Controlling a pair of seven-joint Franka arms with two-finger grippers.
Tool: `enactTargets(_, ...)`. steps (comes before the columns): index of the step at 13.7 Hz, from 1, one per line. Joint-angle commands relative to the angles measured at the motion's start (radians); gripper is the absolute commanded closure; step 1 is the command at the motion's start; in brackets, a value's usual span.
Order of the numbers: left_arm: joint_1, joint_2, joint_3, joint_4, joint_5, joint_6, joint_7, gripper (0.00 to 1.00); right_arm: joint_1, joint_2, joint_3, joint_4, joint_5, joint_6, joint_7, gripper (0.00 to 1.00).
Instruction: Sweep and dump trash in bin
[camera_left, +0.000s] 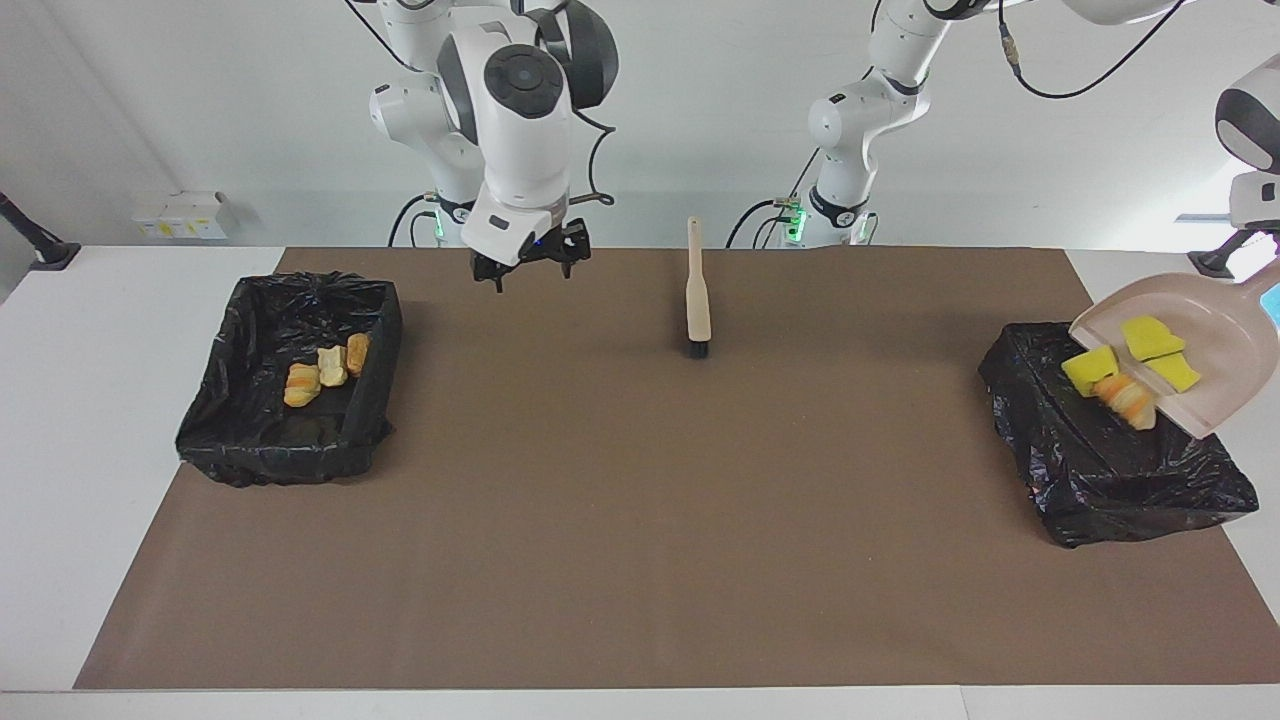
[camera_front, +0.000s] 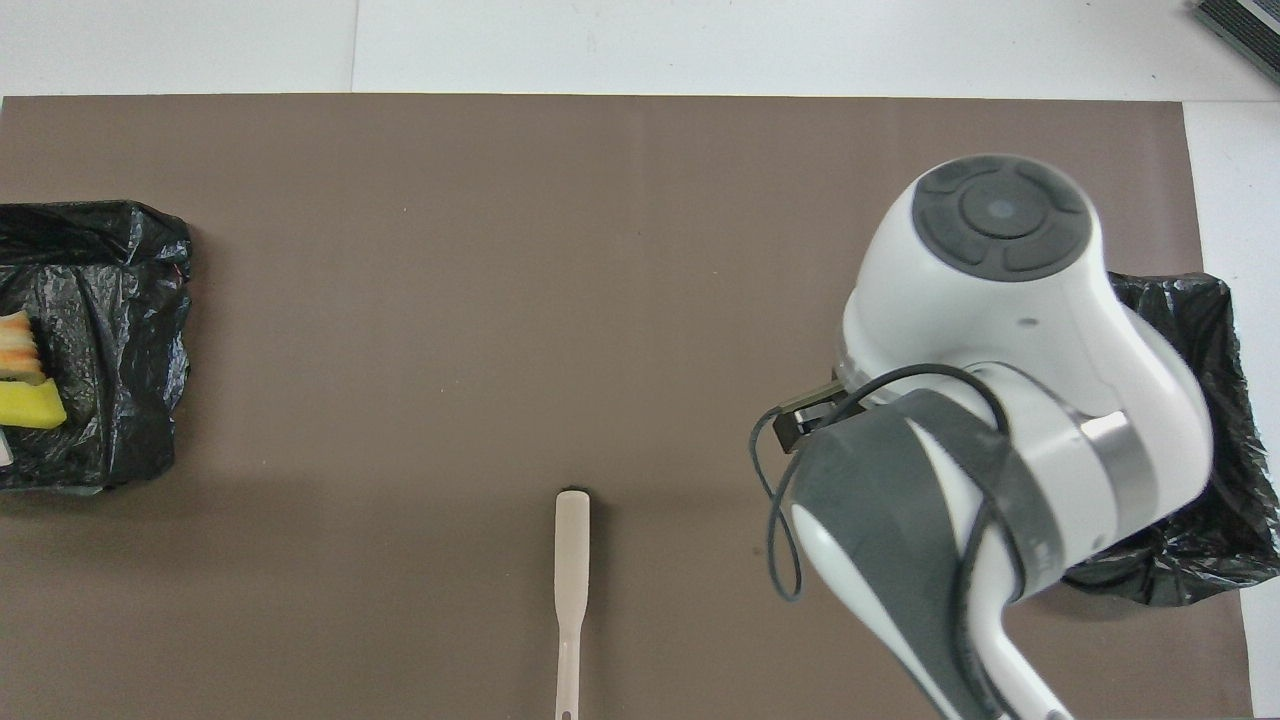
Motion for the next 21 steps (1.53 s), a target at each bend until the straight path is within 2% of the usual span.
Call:
enactTargets(1, -0.03, -0.009, 0.012, -0.019, 0.075, 0.033, 0.009, 1.0, -0.094, -0.023, 0.002, 0.007, -0.034, -0.005, -0.135, 0.0)
enactTargets(5, -0.086, -0.001, 0.012, -0.002, 0.242, 0.069, 0.091, 1.0, -0.194, -0.021, -0.019, 0.056, -0.058, 0.033, -0.246, 0.0)
enactTargets(9, -0.122, -0.001, 0.014, -0.002, 0.25, 0.055, 0.089, 1.0, -0.303, -0.021, -0.016, 0.058, -0.069, 0.091, -0.257, 0.0)
enactTargets(13, -0.128, -0.004, 0.012, 0.022, 0.227, 0.044, 0.097, 1.0, -0.353, -0.029, -0.042, 0.055, -0.032, 0.104, -0.169, 0.0)
enactTargets(14, -0.126, -0.012, 0.012, 0.034, 0.196, 0.043, 0.109, 1.0, -0.375, -0.05, -0.047, 0.047, 0.016, 0.101, -0.148, 0.0)
enactTargets(16, -0.116, -0.03, 0.014, 0.077, 0.105, 0.061, 0.226, 1.0, -0.366, -0.09, -0.043, 0.021, 0.048, 0.101, -0.087, 0.0)
enactTargets(18, -0.122, -0.032, 0.018, 0.093, 0.093, 0.111, 0.319, 1.0, -0.334, -0.141, -0.029, -0.022, 0.048, 0.104, -0.024, 0.0)
enactTargets(19, -0.123, -0.033, 0.02, 0.097, 0.09, 0.122, 0.327, 1.0, -0.306, -0.141, -0.029, -0.023, 0.043, 0.101, -0.007, 0.0)
enactTargets(21, -0.126, -0.032, 0.011, 0.11, 0.078, 0.113, 0.322, 1.0, -0.318, -0.138, -0.032, -0.023, 0.04, 0.11, -0.075, 0.0)
